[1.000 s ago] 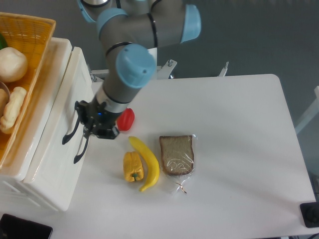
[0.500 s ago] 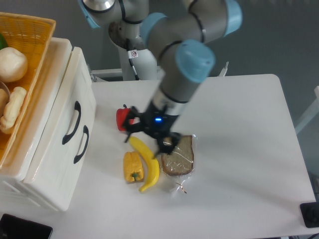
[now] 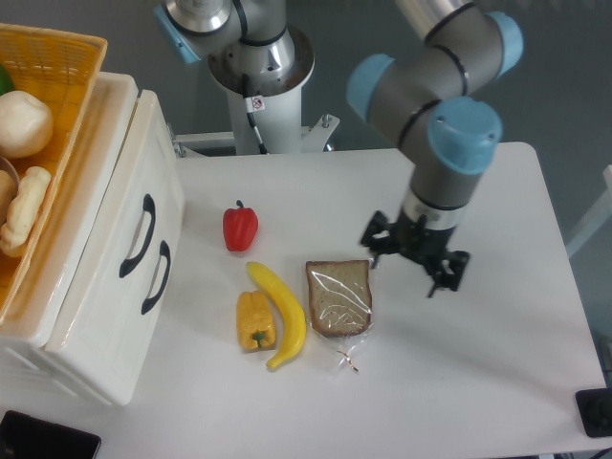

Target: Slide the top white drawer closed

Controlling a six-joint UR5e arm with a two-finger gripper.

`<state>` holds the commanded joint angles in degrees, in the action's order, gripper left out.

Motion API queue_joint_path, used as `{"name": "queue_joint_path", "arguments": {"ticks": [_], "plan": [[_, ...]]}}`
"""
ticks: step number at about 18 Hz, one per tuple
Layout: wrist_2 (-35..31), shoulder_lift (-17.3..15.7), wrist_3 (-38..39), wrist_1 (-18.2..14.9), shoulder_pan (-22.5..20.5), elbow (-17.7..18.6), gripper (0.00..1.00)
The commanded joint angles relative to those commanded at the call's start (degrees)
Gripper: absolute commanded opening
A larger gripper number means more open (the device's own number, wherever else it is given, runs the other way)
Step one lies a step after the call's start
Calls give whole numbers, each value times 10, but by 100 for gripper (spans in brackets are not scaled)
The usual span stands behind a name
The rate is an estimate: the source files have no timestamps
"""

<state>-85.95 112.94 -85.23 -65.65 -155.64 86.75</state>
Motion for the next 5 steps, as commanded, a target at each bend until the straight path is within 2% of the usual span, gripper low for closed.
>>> {"name": "queue_joint_path", "arguments": {"ticks": [5], "plan": [[-11,10,-34,1,-23,-4,100]]}}
